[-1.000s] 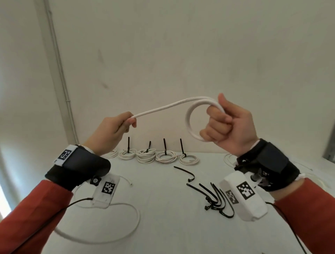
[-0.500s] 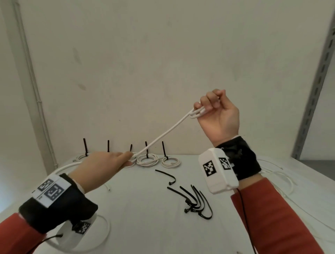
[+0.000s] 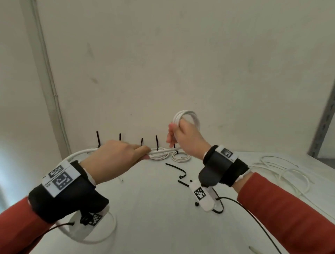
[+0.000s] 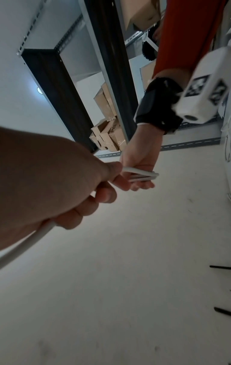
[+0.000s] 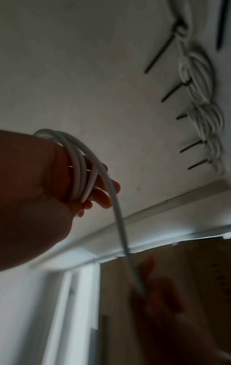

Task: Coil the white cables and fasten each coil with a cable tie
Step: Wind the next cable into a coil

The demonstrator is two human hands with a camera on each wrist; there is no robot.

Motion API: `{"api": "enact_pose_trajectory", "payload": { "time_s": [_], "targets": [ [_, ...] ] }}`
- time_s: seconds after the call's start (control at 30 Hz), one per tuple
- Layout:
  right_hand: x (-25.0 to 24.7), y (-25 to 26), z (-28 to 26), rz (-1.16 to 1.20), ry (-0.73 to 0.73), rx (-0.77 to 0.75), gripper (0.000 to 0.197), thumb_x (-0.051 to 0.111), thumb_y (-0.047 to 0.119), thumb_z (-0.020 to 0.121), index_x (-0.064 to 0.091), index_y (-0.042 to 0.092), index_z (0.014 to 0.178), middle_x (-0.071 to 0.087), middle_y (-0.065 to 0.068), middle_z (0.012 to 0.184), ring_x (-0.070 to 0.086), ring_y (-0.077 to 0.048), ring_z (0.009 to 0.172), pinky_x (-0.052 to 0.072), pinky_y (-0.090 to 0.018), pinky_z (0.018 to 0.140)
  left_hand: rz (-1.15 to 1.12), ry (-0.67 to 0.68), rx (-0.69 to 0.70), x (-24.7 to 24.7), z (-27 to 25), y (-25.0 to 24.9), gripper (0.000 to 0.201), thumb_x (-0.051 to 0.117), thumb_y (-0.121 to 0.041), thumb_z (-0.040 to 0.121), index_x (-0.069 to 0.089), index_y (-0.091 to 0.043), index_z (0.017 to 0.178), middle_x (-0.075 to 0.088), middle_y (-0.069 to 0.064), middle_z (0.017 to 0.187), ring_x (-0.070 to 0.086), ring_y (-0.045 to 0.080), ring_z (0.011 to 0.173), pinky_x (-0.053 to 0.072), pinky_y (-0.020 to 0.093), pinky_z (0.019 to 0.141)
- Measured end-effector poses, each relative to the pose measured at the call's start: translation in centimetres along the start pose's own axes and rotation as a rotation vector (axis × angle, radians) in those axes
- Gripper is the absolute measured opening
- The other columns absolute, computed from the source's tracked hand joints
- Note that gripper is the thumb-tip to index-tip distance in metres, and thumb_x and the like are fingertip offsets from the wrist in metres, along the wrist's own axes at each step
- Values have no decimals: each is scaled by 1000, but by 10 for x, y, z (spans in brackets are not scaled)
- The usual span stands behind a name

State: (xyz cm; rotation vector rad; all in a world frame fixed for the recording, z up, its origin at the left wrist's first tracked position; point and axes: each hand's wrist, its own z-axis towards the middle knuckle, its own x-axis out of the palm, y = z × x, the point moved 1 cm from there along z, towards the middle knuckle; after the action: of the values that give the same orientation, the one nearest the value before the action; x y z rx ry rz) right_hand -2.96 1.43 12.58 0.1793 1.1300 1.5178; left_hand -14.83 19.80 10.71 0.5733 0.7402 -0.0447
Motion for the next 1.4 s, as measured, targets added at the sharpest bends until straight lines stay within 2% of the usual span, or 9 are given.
{"api": "enact_pose_trajectory", "payload": {
  "time_s": [0.13,0.4,0.53,0.63,0.9,1.13,1.27,1.33,1.4],
  "targets": [
    [12,-1,-15,-503,297,-86,24,41,26,101,45,20,79,58,5,68,57,-17,63,48,-39,70,-12,-37,1,-14,3,10,51,18,-44,100,62,-22,89,66,-8,67,54,19,39,29,23,33],
    [14,18,-37,-132,487,-62,58,21,53,96,49,13,64,46,4,57,38,-6,46,36,-20,54,-114,-72,-16,-30,12,26,48,18,-52,99,58,-24,94,66,-5,76,57,24,50,40,29,36],
    [8,30,-39,206,538,54,59,24,61,87,42,15,55,33,9,44,23,-8,37,21,-17,38,-277,-84,-89,-27,15,27,43,15,-57,97,48,-29,99,60,-3,72,54,22,58,45,35,48],
    [-6,36,-36,585,592,80,54,33,55,90,41,18,52,24,10,39,15,-7,35,12,-21,40,-488,-126,-183,-24,16,29,39,18,-58,96,48,-32,98,46,-10,59,45,9,55,39,25,56],
    [-47,51,-33,1361,805,-35,44,27,41,101,34,17,65,14,4,38,8,-15,35,23,-30,50,-618,-146,-353,0,1,53,28,21,-61,94,41,-48,79,50,-2,63,48,18,57,40,27,58],
    [-63,49,-35,1646,568,-192,43,23,38,100,39,14,67,21,-1,41,10,-16,36,24,-33,52,-601,-38,-425,20,-8,46,21,31,-43,100,45,-39,85,45,-7,56,41,12,50,31,20,49],
    [-79,41,-32,1700,267,-236,43,32,29,99,49,5,67,27,-2,44,22,-20,39,28,-32,51,-331,69,-439,22,-21,36,34,19,-57,93,43,-34,97,54,-11,67,51,10,55,43,31,52],
    [-85,40,-30,1693,63,-239,38,36,26,95,48,9,63,24,0,42,19,-17,38,29,-30,48,-133,122,-391,17,-25,30,14,36,-48,96,39,-35,102,59,-8,78,57,21,55,48,34,47],
    [-91,43,-29,1626,-142,-238,32,39,25,88,46,14,59,24,3,40,16,-14,37,30,-26,45,-36,180,-350,7,-28,22,26,65,-27,85,47,-30,103,58,-7,73,53,21,42,39,27,33]
  ]
}}
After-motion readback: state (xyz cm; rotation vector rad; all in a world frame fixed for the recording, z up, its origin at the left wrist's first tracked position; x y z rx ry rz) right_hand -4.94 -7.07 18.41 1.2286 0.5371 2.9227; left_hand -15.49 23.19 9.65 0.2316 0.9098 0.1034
